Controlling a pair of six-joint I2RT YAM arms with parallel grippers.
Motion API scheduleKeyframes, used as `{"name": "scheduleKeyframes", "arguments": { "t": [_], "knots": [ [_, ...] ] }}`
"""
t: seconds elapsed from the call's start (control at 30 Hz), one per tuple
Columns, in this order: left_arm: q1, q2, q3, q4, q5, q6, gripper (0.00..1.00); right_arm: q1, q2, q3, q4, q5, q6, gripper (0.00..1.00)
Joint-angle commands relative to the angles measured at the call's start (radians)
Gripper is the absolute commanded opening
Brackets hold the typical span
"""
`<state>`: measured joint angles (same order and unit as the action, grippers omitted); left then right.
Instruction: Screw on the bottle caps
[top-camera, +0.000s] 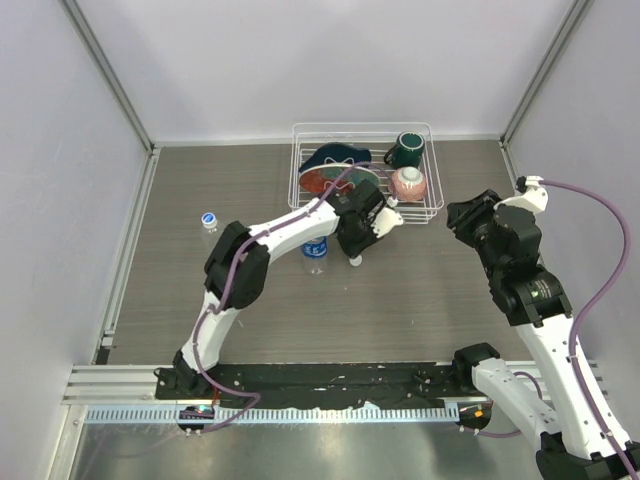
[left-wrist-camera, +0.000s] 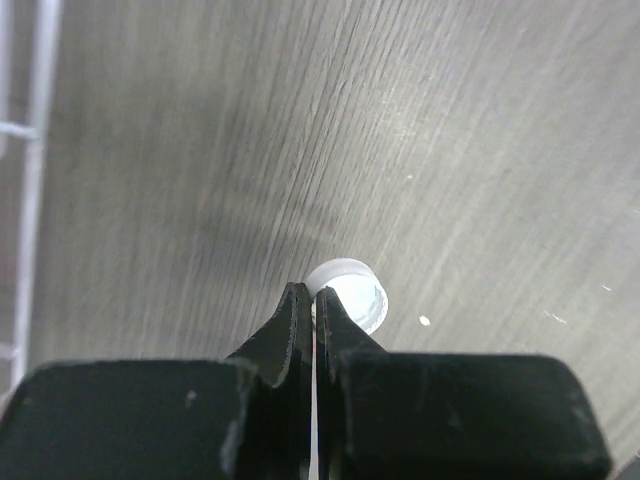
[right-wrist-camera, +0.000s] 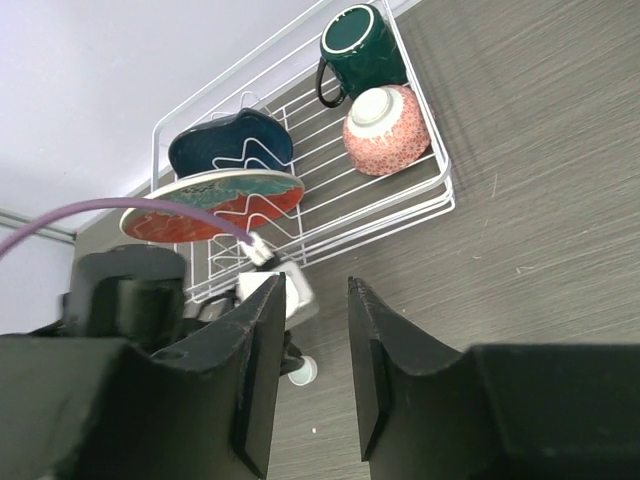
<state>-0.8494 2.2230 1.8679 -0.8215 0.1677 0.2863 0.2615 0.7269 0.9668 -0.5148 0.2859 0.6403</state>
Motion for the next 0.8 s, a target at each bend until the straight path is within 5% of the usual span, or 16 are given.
{"name": "scheduleKeyframes", "arguments": {
  "t": [0.0,0.23,0.33,0.5,0.77],
  "knots": [
    [-0.005,-0.268,0.097,-0.013,-0.003,-0.026,0.00,-0.004,-0.003,0.050,0.058,0.009,0.070,0.39],
    [-0.022,-0.580,0.023,0.229,0.004,-0.013,0.00,-0.002,0.035,0.069,0.143,-0.138,0.222,0.56],
    [-0.028,-0.739,-0.191,0.483,0.038,0.042,0.00,-0.002,0.058,0.021,0.316,-0.340,0.369,0.71],
    [-0.057,-0.950,-0.522,0.931,0.084,0.109,0.00,-0.002,0.124,-0.148,0.841,-0.568,0.672,0.84],
    [-0.089,-1.036,-0.685,1.145,0.003,0.177,0.00,0.013,0.242,-0.200,1.307,-0.715,0.899,0.88]
  ]
}}
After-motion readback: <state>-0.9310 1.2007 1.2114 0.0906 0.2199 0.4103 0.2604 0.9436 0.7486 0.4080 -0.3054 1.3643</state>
